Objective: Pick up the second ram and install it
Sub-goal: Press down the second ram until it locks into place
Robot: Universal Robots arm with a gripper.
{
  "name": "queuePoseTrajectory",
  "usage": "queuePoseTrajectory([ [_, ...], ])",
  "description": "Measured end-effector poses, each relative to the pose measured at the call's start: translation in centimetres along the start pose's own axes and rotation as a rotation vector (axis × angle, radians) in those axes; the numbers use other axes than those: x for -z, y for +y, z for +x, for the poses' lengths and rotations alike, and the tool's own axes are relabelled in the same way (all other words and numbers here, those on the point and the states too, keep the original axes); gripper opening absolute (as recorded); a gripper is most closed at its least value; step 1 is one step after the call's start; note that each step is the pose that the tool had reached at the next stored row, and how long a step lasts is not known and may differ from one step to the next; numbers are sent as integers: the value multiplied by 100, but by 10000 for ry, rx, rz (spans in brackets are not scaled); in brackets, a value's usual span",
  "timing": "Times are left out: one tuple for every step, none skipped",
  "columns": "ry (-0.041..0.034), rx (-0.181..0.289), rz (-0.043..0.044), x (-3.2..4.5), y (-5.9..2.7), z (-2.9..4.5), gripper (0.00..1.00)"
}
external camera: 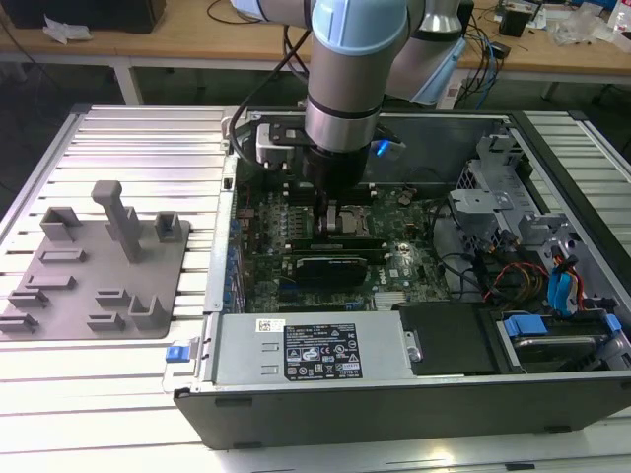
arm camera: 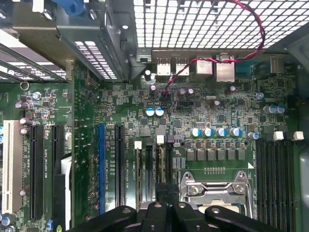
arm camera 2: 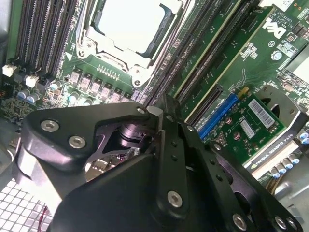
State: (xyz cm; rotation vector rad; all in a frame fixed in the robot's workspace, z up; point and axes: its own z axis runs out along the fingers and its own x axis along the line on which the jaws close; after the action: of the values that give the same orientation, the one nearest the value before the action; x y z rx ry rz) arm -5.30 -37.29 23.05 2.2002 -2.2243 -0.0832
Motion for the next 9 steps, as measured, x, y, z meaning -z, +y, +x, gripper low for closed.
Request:
queuePoseTrajectory([
  [-6,0,1,-3,0,-1,8],
  [-8,0,3,-3,-1,-1,8],
  [-9,0,1,-10,0,0,8],
  [-8,1,0,-11,-1,0,8],
  [-14,1,2,-14,-1,-1,8],
  [-16,1,3,-17,-1,-1,8],
  [-15,1,3,-20,-1,0,8],
  [-12,1,3,-20,-1,0,8],
  [-11,1,2,-20,-1,0,8],
])
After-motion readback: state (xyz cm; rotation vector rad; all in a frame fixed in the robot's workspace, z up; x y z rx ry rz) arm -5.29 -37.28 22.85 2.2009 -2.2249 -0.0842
